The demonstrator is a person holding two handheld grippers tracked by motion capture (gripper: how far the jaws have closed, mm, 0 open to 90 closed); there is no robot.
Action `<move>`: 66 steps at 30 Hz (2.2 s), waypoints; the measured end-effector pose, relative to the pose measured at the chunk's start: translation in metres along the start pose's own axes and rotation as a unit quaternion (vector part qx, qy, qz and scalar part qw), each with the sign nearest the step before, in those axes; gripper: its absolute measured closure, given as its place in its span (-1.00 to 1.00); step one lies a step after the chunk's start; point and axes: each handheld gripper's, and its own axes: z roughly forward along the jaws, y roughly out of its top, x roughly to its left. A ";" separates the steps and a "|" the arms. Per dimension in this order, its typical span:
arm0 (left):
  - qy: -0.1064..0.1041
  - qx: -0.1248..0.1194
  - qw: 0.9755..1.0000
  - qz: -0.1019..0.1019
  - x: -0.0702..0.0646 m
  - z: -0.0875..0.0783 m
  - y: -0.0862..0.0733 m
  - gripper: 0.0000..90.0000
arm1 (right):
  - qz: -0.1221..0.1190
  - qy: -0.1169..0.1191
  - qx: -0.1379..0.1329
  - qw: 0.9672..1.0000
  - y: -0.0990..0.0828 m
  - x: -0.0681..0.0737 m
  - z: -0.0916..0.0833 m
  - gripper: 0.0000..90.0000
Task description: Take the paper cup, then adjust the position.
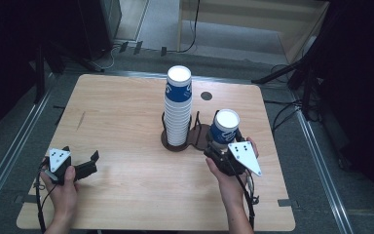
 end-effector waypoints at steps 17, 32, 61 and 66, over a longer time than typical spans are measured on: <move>-0.047 -0.013 0.998 0.025 -0.030 -0.009 0.029 -1.00 | -0.004 0.011 0.015 1.000 -0.014 0.000 -0.007 -0.55; -0.113 -0.035 0.991 0.062 -0.071 -0.013 0.064 -1.00 | -0.006 0.026 0.025 0.999 -0.022 0.009 -0.005 -0.55; -0.235 -0.021 0.968 0.086 -0.107 -0.028 0.076 -1.00 | -0.025 0.071 0.060 0.995 -0.041 0.043 -0.003 -0.56; -0.256 -0.025 0.963 0.079 -0.113 -0.029 0.079 -1.00 | -0.029 0.079 0.062 0.995 -0.043 0.048 -0.004 -0.56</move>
